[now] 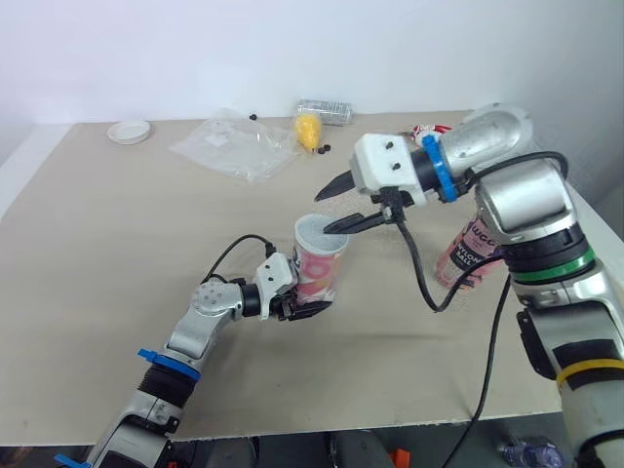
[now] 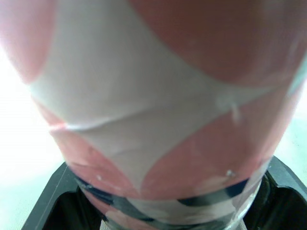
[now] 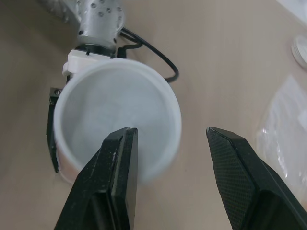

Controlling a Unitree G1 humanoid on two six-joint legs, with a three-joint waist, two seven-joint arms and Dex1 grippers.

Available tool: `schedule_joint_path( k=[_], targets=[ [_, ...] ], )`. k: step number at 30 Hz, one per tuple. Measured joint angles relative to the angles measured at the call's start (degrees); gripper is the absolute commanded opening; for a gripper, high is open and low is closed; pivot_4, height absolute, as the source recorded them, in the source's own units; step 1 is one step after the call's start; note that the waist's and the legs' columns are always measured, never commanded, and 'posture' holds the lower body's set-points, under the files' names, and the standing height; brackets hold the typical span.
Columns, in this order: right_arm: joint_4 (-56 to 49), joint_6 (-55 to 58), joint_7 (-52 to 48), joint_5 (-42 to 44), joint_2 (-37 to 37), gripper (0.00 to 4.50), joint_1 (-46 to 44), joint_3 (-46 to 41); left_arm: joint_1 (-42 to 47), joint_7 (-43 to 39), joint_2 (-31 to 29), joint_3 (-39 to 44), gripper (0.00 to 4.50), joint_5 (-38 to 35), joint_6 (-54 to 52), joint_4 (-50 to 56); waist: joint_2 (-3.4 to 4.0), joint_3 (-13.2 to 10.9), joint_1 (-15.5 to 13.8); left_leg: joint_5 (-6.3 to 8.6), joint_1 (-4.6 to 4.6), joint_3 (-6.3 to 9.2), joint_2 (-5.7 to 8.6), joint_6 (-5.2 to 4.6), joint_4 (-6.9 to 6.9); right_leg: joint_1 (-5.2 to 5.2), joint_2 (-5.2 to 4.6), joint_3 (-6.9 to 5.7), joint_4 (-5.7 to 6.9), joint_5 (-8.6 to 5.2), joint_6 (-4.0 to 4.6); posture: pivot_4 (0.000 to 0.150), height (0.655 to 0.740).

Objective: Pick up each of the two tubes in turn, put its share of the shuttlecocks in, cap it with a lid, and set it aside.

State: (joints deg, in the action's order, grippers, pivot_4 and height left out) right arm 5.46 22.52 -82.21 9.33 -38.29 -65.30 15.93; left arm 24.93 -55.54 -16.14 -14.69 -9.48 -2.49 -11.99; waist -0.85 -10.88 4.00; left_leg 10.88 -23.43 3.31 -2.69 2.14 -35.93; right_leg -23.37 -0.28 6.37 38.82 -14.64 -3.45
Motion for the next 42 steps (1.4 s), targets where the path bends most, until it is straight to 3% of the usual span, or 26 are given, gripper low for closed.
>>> schedule_joint_path(
  k=[3,6,7,17,28,42],
  targets=[
    [0.47,6.84,2.49,2.97,0.45,1.71,-0.73,-3.23,-0.01,-0.03,-0.04,0.01,3.05,-0.04,-0.03,-0.02,0.00,0.00,0.02,0.00,0.01,0.00,0.00,0.00,0.04,-0.01,0.01,0.00,0.00,0.00,0.02,0.150,0.7400],
    [-1.44,14.99,3.57,6.78,0.91,0.16,-0.48,-4.50,0.03,-0.04,-0.06,0.03,3.05,-0.05,0.00,-0.04,0.00,0.00,0.02,0.00,0.01,0.00,0.00,0.00,0.06,-0.01,0.00,0.00,0.00,-0.01,0.02,0.150,0.7400],
    [-3.19,17.39,4.13,7.77,1.09,0.01,0.16,-4.59,0.08,-0.05,-0.08,0.04,3.05,-0.06,0.00,-0.08,0.00,0.00,0.02,0.00,0.01,0.01,0.00,0.00,0.07,-0.01,0.00,0.00,-0.02,-0.02,0.02,0.150,0.7400],
    [-8.67,22.15,8.33,8.96,2.77,0.01,4.59,0.11,0.34,-0.07,-0.07,0.04,3.05,-0.07,0.01,-0.30,0.00,0.00,0.02,0.00,0.00,0.00,0.02,0.00,0.10,-0.02,-0.01,-0.01,-0.07,-0.02,0.00,0.150,0.7400],
    [-10.84,15.38,6.03,3.93,-0.45,0.01,4.19,5.86,0.14,0.16,-0.02,-0.03,3.05,-0.02,0.10,-0.35,-0.01,0.02,0.02,0.00,0.05,0.00,0.01,0.00,0.14,0.05,-0.02,-0.01,-0.19,0.00,-0.03,0.150,0.7400],
    [-11.10,6.91,6.04,-1.34,-0.54,0.01,6.58,6.63,-0.18,1.06,0.70,-0.17,3.05,0.18,-1.25,-0.49,-0.14,0.84,0.03,0.01,0.17,0.00,0.01,0.01,0.16,0.22,-0.02,-0.01,-0.34,-0.12,0.20,0.150,0.7400]
  ],
)
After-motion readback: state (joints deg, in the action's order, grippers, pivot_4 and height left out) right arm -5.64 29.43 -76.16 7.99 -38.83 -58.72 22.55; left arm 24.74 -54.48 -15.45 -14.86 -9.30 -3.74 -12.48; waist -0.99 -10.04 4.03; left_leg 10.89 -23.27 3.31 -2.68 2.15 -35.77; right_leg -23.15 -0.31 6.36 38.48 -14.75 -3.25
